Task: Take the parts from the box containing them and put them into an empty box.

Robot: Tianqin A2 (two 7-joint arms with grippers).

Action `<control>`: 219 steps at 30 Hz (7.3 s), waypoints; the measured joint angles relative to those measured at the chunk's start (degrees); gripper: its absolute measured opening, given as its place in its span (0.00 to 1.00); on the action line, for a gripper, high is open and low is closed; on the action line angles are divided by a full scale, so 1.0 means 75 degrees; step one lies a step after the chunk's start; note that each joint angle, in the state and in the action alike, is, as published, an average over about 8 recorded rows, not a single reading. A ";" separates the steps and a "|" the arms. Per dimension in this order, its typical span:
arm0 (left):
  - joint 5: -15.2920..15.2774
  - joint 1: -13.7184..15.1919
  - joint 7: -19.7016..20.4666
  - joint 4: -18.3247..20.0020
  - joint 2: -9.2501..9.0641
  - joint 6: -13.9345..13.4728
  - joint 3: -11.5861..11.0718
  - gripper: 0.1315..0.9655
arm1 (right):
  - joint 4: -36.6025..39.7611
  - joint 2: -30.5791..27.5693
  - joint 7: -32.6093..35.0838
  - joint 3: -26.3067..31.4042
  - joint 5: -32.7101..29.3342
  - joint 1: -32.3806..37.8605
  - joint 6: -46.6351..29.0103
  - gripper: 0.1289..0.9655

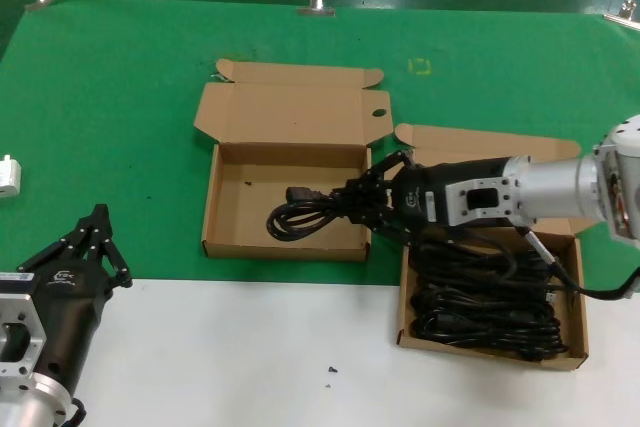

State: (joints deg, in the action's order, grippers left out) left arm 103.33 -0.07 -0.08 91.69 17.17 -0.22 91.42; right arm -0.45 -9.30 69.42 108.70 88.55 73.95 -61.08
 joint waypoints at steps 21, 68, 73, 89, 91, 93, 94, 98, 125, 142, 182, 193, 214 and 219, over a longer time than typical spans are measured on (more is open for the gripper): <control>0.0000 0.0000 0.0000 0.0000 0.0000 0.0000 0.0000 0.01 | 0.0013 0.0719 -0.0821 0.0260 -0.0272 0.0027 0.1380 0.11; 0.0000 0.0000 0.0000 0.0000 0.0000 0.0000 0.0000 0.01 | 0.0018 0.1125 -0.1884 0.0350 -0.0372 -0.0113 0.1650 0.11; 0.0000 0.0000 0.0000 0.0000 0.0000 0.0000 0.0000 0.01 | -0.0002 0.1199 -0.1943 0.0381 -0.0320 -0.0136 0.1720 0.11; 0.0000 0.0000 0.0000 0.0000 0.0000 0.0000 0.0000 0.01 | 0.0013 0.1234 -0.1951 0.0475 -0.0242 -0.0154 0.2068 0.11; 0.0000 0.0000 0.0000 0.0000 0.0000 0.0000 0.0000 0.01 | 0.0016 0.1232 -0.1936 0.0464 -0.0245 -0.0155 0.2082 0.11; 0.0000 0.0000 0.0000 0.0000 0.0000 0.0000 0.0000 0.01 | 0.0019 0.1230 -0.1922 0.0454 -0.0248 -0.0159 0.2091 0.11; 0.0000 0.0000 0.0000 0.0000 0.0000 0.0000 0.0000 0.01 | 0.0020 0.1230 -0.1915 0.0449 -0.0250 -0.0162 0.2095 0.11; 0.0000 0.0000 0.0000 0.0000 0.0000 0.0000 0.0000 0.01 | 0.0022 0.1231 -0.1887 0.0429 -0.0253 -0.0175 0.2110 0.11; 0.0000 0.0000 0.0000 0.0000 0.0000 0.0000 0.0000 0.01 | 0.0021 0.1217 -0.1724 0.0271 -0.0211 -0.0210 0.2131 0.44; 0.0000 0.0000 0.0000 0.0000 0.0000 0.0000 0.0000 0.01 | 0.0019 0.1188 -0.1649 0.0174 -0.0131 -0.0219 0.1991 0.83; -0.0003 0.0001 0.0000 0.0000 0.0000 0.0003 0.0004 0.64 | -0.1374 0.0931 -0.2517 -0.0106 0.0107 -0.1323 0.2694 1.00; -0.0007 0.0002 0.0003 -0.0001 0.0001 0.0007 0.0009 0.82 | -0.3149 0.0605 -0.3625 -0.0462 0.0409 -0.2727 0.3590 1.00; -0.0014 0.0005 0.0005 -0.0001 0.0001 0.0016 0.0018 1.00 | -0.6573 -0.0025 -0.5761 -0.1148 0.0991 -0.5441 0.5317 1.00; -0.0016 0.0006 0.0006 -0.0001 0.0001 0.0018 0.0020 1.00 | -0.7386 -0.0173 -0.6268 -0.1312 0.1130 -0.6080 0.5731 1.00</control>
State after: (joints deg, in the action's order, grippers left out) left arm 103.21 -0.03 -0.03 91.68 17.18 -0.09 91.58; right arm -55.84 -10.60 22.41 98.86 97.03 28.35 -18.10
